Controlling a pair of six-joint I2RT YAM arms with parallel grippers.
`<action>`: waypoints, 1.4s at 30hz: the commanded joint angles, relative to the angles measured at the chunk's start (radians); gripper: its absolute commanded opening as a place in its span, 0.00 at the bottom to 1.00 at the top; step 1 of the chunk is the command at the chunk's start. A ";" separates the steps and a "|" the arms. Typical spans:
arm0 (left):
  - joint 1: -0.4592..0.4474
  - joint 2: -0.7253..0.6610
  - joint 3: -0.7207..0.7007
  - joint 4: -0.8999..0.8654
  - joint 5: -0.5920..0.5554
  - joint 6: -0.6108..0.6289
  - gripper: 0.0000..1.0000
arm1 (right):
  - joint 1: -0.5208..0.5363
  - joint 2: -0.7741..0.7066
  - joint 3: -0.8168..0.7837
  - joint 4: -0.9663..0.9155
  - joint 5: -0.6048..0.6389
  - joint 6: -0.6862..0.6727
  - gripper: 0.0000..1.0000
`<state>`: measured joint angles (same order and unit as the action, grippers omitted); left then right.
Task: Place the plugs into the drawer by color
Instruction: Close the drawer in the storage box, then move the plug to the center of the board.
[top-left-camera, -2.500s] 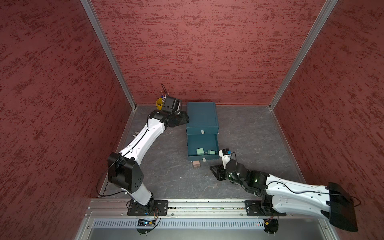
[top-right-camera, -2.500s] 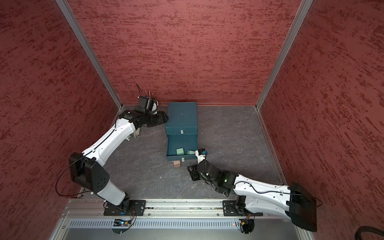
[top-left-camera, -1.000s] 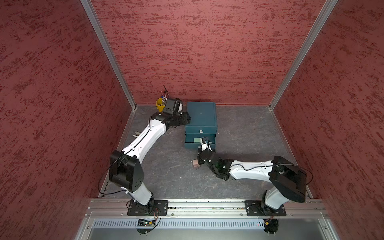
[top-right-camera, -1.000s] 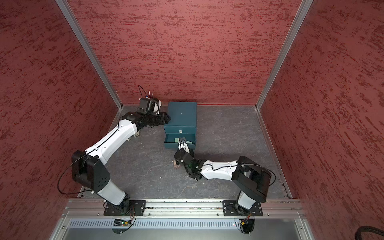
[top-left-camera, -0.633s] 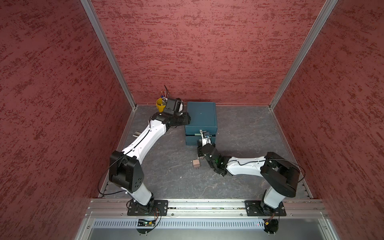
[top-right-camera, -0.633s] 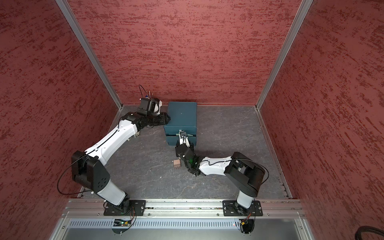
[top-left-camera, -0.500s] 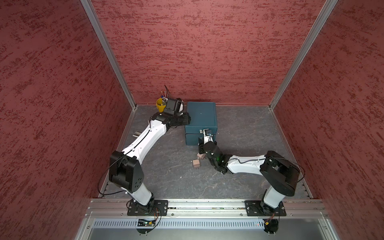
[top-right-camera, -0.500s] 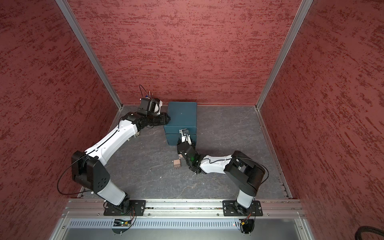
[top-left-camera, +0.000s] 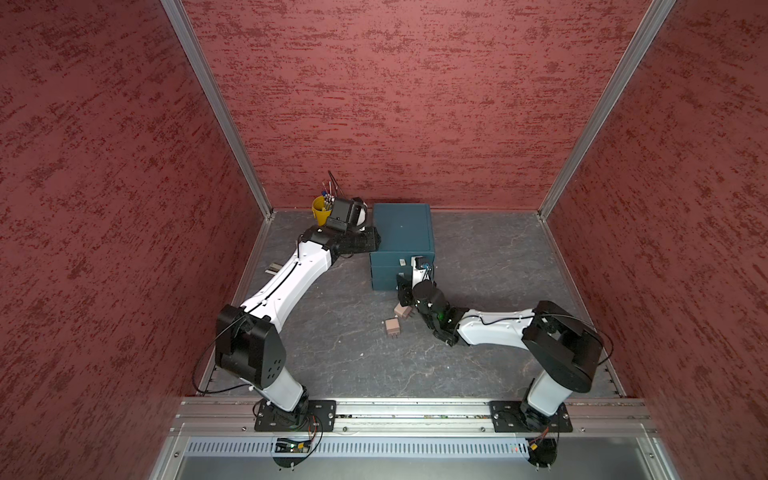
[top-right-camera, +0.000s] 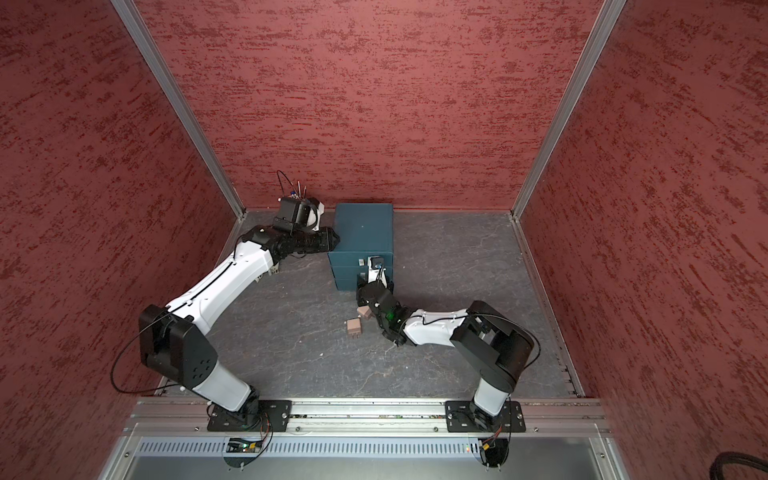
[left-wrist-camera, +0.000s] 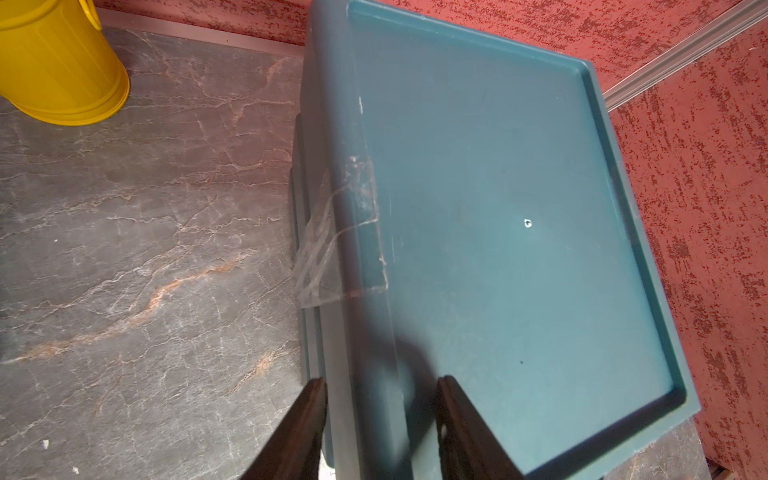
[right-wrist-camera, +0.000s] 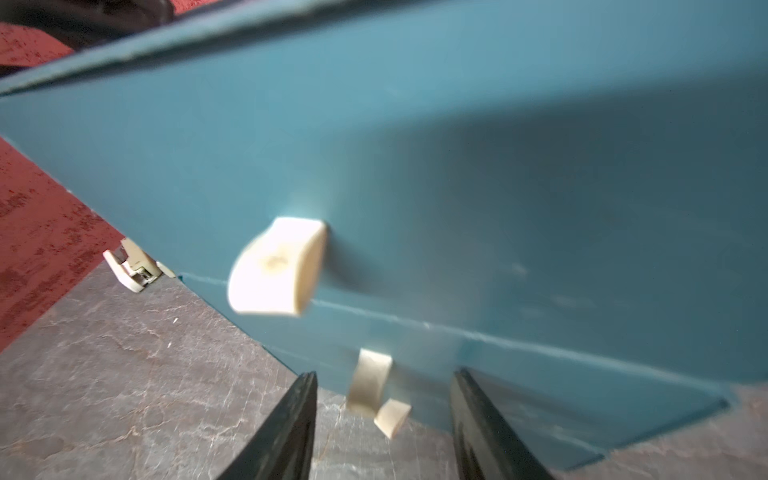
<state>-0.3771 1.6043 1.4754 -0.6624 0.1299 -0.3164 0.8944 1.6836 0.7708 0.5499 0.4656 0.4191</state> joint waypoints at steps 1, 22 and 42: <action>-0.006 -0.003 -0.026 -0.082 -0.009 0.016 0.46 | -0.008 -0.067 -0.100 0.036 -0.082 0.113 0.53; -0.003 0.003 -0.030 -0.066 0.009 -0.020 0.47 | 0.034 0.122 -0.304 0.181 -0.153 0.438 0.37; 0.000 -0.005 -0.039 -0.065 0.006 -0.018 0.47 | 0.227 0.391 0.040 0.112 -0.239 0.420 0.36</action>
<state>-0.3767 1.6012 1.4689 -0.6575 0.1371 -0.3431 1.1023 2.0258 0.7849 0.7654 0.2970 0.8391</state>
